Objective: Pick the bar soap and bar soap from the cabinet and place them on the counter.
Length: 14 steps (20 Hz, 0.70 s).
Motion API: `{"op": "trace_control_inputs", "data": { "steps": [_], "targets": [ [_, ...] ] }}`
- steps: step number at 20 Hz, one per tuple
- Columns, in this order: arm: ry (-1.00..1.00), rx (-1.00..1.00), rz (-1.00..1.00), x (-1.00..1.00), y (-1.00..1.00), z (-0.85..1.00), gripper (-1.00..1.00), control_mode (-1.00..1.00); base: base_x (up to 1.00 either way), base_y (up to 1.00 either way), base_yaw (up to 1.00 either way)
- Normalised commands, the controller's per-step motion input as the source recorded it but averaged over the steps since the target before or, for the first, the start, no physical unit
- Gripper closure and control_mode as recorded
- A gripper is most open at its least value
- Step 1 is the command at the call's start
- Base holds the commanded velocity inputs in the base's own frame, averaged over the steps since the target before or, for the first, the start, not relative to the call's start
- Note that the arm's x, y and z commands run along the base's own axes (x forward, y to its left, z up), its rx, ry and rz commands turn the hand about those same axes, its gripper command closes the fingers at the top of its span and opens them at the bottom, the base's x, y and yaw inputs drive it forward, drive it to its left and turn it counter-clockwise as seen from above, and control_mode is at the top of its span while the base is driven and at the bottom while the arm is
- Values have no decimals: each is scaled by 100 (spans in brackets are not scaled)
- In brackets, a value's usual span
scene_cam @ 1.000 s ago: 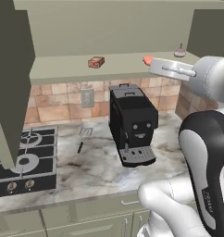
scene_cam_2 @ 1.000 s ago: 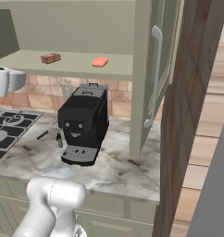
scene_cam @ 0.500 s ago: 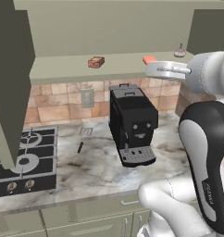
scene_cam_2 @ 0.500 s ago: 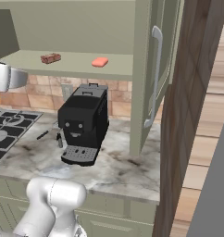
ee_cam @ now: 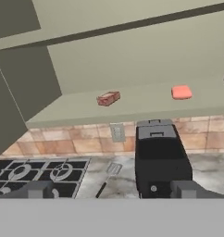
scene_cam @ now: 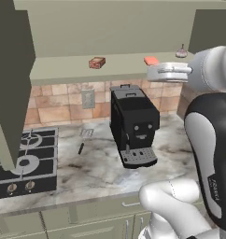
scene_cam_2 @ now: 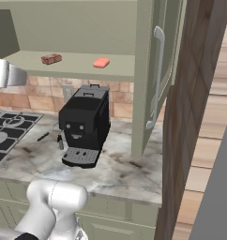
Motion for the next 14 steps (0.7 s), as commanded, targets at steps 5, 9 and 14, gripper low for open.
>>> {"op": "trace_control_inputs", "data": {
  "steps": [5, 9, 14],
  "targets": [
    [-16, 0, 5, 0, 2, -39, -100, -100, 0, 0, 0],
    [-7, -1, 2, 2, 0, -16, -100, -100, 0, 0, 0],
    [0, -1, 0, 14, 0, 0, -100, -100, 0, 0, 0]
  ]
}}
